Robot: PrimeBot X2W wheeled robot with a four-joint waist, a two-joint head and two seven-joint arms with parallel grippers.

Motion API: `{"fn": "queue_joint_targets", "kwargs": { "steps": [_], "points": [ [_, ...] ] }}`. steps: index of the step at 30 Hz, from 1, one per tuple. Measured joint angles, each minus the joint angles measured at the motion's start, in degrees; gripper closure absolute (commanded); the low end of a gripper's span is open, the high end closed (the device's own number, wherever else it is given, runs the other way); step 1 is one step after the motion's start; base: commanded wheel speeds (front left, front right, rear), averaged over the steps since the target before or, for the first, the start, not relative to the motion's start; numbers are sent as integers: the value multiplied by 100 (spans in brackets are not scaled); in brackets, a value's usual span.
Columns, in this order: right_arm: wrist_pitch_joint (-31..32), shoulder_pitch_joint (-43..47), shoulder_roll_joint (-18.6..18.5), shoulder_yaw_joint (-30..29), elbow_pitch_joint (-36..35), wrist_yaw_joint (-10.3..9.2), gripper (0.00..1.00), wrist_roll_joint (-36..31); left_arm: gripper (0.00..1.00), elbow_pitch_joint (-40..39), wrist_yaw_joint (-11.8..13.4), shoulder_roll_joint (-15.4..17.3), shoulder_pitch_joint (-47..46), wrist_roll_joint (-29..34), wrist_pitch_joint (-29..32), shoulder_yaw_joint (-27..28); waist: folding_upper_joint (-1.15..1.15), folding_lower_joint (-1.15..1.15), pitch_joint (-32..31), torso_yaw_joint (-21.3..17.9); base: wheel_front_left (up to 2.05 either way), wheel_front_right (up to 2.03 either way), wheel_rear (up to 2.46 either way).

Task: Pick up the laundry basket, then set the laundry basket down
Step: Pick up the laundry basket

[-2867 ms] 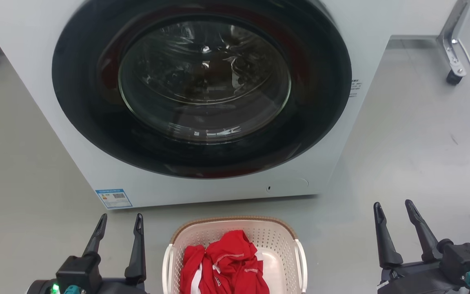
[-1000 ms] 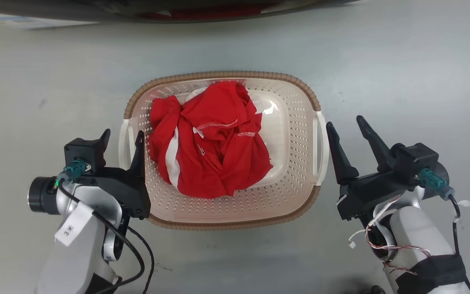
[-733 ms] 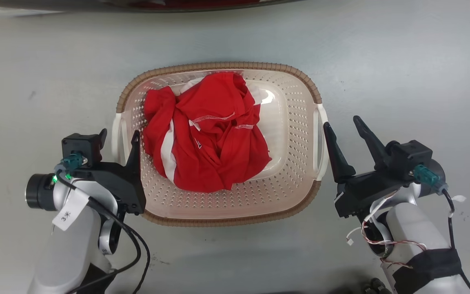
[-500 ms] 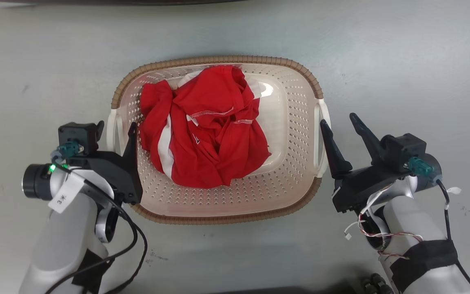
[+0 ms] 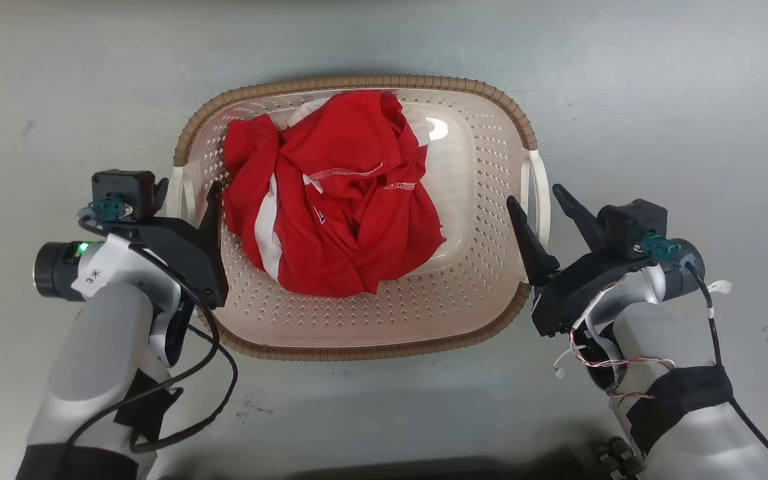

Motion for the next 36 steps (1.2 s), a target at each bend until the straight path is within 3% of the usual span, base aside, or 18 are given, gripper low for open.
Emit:
{"fn": "queue_joint_targets", "kwargs": {
  "steps": [6, 7, 8, 9, 24, 36],
  "points": [
    [74, -199, 3, 118, 302, 42, 2, 49, 0, 342, -88, -35, -222, -53, -43, 23, -1, -1, 53, 15, 0, 0, 0],
    [94, -235, 4, 133, 336, 42, 40, 65, 18, 387, -89, -38, -248, -56, -43, 24, -2, -1, 61, 19, 0, 0, 0],
    [94, -266, 4, 147, 365, 42, 74, 83, 64, 439, -92, -45, -273, -76, -43, 25, -2, -1, 68, 22, 0, 0, 0],
    [97, -299, 4, 162, 411, 43, 100, 100, 100, 491, -94, -48, -293, -107, -51, 24, -2, -1, 74, 25, 0, 0, 0],
    [-9, -539, 108, 286, 891, 49, 100, 360, 100, 1118, -289, -230, -600, -260, -261, -10, -3, -2, 46, 72, 0, 0, 0],
    [46, -843, 32, 269, 1541, 93, 100, 519, 100, 1741, -347, -512, -790, -509, -219, -22, 1, 1, -359, 121, 0, 0, 0]
  ]
}}
